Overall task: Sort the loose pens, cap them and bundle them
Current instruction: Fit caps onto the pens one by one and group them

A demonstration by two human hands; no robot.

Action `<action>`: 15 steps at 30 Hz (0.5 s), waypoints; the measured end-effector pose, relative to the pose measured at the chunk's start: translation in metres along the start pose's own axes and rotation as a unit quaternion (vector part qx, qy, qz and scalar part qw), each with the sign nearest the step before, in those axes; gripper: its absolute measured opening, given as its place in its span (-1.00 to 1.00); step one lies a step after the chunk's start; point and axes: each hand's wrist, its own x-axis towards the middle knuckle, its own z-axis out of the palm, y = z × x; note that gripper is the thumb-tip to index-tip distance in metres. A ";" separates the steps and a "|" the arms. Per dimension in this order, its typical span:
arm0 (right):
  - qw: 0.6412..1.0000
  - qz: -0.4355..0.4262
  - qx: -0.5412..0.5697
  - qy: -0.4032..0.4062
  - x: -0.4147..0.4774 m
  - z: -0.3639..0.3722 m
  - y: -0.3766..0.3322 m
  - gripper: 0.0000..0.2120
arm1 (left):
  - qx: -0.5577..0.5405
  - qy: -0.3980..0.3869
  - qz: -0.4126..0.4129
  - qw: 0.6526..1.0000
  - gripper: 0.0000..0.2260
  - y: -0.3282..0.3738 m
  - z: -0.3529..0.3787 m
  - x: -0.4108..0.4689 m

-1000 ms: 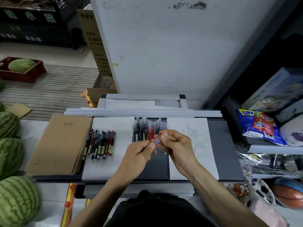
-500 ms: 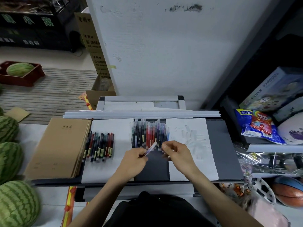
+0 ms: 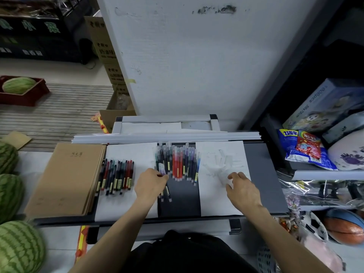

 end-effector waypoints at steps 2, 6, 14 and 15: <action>1.000 -0.008 -0.010 -0.010 0.003 0.001 0.001 -0.67 | 0.042 0.009 0.007 0.999 -0.55 0.001 0.002 0.004; 0.999 -0.033 -0.021 -0.016 0.004 0.009 -0.009 -0.63 | 0.116 0.005 0.019 0.993 -0.59 0.004 0.003 0.010; 0.999 -0.038 -0.030 -0.019 0.010 0.018 -0.031 -0.67 | 0.191 -0.002 0.029 0.981 -0.59 0.008 0.003 0.010; 0.999 -0.036 -0.029 -0.021 0.011 0.019 -0.032 -0.69 | 0.191 -0.001 0.029 0.981 -0.59 0.006 0.003 0.010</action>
